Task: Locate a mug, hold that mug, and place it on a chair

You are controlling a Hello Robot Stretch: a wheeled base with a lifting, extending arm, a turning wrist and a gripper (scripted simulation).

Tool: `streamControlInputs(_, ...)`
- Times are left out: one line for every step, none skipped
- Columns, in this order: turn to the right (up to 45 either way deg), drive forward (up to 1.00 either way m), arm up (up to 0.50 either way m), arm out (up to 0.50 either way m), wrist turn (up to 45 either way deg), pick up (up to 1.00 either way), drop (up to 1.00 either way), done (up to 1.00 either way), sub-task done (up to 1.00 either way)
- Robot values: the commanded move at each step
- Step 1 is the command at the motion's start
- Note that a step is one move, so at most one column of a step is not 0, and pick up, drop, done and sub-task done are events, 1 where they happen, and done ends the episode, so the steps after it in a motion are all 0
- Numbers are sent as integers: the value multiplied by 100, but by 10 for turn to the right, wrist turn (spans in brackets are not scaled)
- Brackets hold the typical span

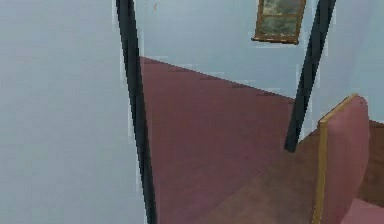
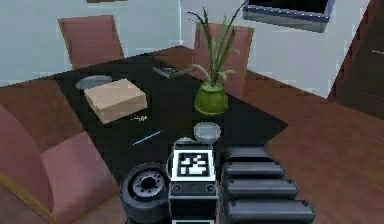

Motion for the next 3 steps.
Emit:
streamControlInputs(0,60,0,0,0,0,0,0,0)
streamControlInputs(180,0,0,0,0,0,0,0,0)
streamControlInputs(0,30,0,0,0,0,0,0,0)
